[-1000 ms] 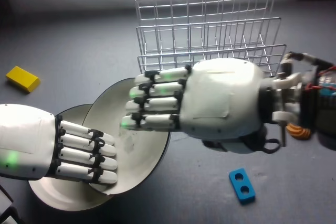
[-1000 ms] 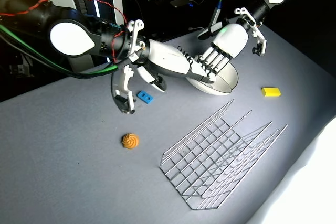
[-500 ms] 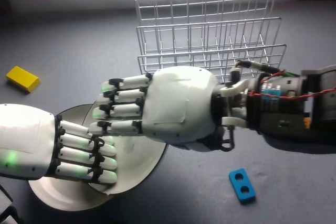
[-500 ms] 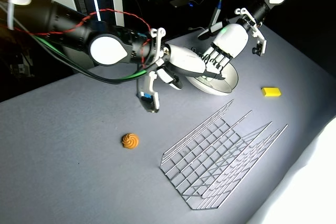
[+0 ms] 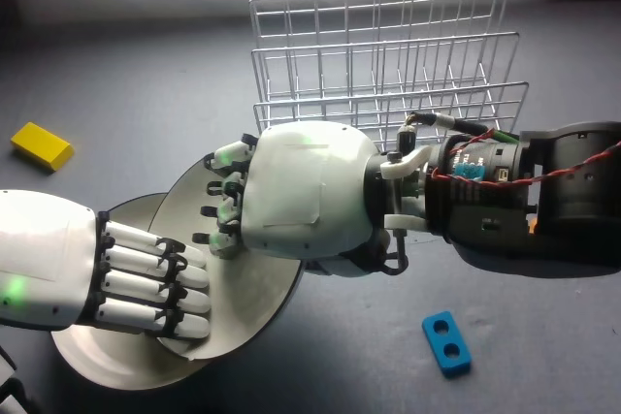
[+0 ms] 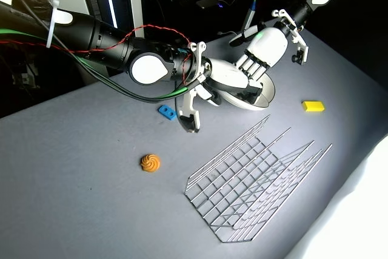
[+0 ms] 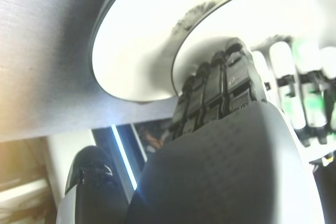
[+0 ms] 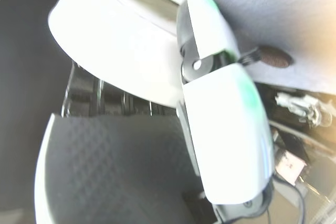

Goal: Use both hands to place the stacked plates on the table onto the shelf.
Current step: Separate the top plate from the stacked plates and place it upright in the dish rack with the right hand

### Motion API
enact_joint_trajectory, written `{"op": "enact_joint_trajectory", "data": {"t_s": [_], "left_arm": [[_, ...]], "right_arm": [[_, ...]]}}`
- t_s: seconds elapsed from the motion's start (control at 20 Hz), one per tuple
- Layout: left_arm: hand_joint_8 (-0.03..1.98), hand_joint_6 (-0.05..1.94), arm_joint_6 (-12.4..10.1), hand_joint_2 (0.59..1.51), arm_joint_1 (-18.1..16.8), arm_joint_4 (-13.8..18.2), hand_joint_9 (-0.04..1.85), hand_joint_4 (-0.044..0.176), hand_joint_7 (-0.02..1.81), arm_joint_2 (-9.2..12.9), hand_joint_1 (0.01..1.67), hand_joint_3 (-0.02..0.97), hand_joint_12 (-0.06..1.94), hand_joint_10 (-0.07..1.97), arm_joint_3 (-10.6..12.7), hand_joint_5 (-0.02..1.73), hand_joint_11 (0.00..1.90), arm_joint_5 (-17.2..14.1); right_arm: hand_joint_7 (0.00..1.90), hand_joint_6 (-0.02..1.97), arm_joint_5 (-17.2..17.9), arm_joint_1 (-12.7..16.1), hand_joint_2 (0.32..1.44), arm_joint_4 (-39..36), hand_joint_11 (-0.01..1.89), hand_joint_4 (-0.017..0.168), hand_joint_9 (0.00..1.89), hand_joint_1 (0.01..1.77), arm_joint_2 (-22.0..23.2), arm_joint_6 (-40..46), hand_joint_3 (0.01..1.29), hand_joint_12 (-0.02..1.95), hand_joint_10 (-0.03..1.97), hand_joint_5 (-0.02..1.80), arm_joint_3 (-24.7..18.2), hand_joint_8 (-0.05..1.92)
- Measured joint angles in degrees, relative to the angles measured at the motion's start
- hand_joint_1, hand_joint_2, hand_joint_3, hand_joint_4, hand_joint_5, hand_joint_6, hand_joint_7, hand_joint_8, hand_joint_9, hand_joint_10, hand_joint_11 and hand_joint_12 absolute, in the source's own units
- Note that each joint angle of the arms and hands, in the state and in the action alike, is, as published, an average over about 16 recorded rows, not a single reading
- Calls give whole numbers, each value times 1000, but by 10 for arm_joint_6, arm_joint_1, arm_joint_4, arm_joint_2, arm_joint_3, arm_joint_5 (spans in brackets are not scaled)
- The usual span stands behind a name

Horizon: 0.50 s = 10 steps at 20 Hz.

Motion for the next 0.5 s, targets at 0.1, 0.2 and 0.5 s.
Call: {"op": "enact_joint_trajectory", "data": {"t_s": [0.1,0.2,0.5], "left_arm": [[-14,-25,-2,1027,-2,0,-5,-4,-7,0,20,0,-12,-13,1,-13,16,-1],[-14,-20,-6,1027,-5,1,-2,-3,-3,2,19,0,-10,-11,2,-12,16,-2],[-14,-4,-21,1028,-25,2,11,-1,7,13,19,1,-1,-4,5,-6,16,-7]], "right_arm": [[614,381,5,0,1080,0,363,-2,596,1224,-3,-2,21,1266,660,580,3,307],[693,467,11,0,1057,-1,440,-2,686,1214,-5,-4,19,1397,826,651,4,407],[786,706,21,2,997,-1,621,-2,827,1212,-6,-6,16,1523,1189,733,4,789]]}}
